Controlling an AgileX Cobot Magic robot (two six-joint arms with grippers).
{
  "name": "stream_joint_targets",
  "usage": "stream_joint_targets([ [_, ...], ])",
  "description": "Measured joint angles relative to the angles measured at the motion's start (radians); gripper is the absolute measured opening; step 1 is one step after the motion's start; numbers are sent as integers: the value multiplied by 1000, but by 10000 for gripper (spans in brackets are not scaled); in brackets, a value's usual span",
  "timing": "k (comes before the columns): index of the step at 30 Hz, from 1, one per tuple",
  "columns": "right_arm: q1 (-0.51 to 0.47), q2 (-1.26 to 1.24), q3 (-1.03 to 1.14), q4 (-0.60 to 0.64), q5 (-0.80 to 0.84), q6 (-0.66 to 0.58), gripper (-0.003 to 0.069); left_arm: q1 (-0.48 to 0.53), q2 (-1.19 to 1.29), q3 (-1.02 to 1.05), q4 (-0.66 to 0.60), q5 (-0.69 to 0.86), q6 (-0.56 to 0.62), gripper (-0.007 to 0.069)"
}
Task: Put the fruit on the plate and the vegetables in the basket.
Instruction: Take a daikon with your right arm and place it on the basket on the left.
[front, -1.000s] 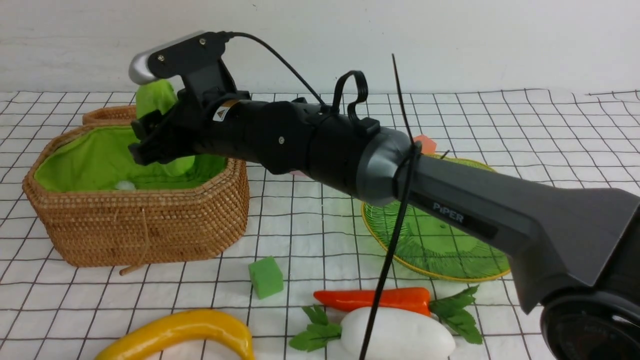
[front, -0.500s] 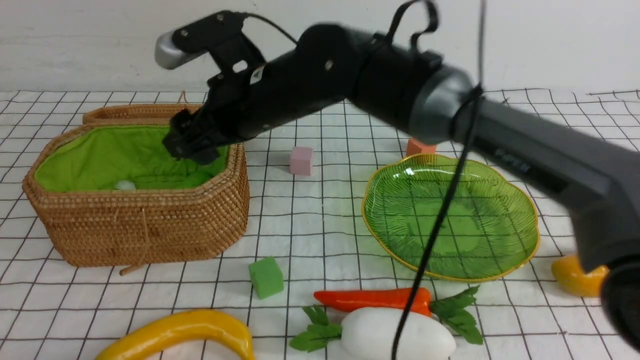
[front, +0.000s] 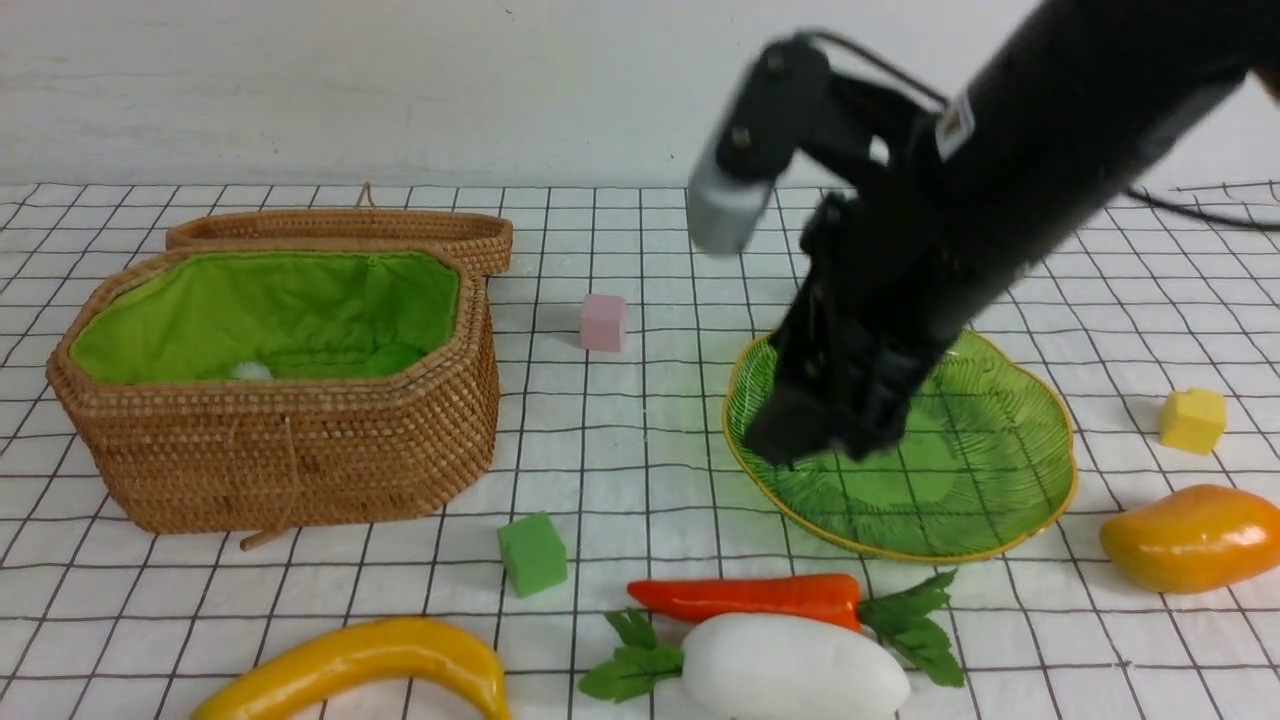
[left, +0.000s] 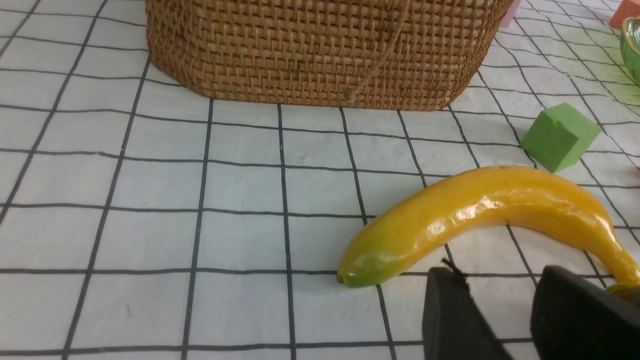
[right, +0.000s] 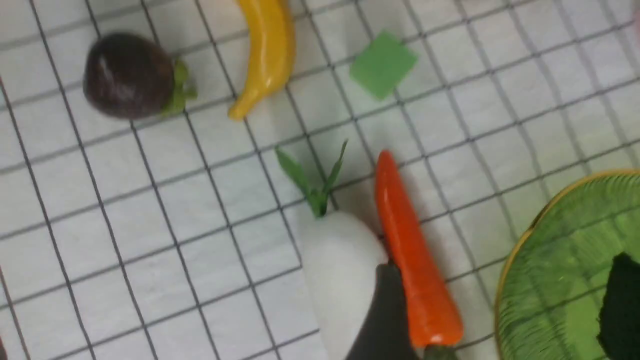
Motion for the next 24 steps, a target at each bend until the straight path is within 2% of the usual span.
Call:
stream_joint_targets([
  [6, 11, 44, 232, -45, -177, -26, 597, 0, 0, 0, 0, 0, 0, 239],
  [11, 44, 145, 260, -85, -212, -57, 598, 0, 0, 0, 0, 0, 0, 239],
  [17, 62, 280, 260, -100, -229, -57, 561, 0, 0, 0, 0, 0, 0, 239],
  [20, 63, 313, 259, -114, -217, -57, 479, 0, 0, 0, 0, 0, 0, 239],
  [24, 63, 308, 243, -118, -155, -57, 481, 0, 0, 0, 0, 0, 0, 239],
])
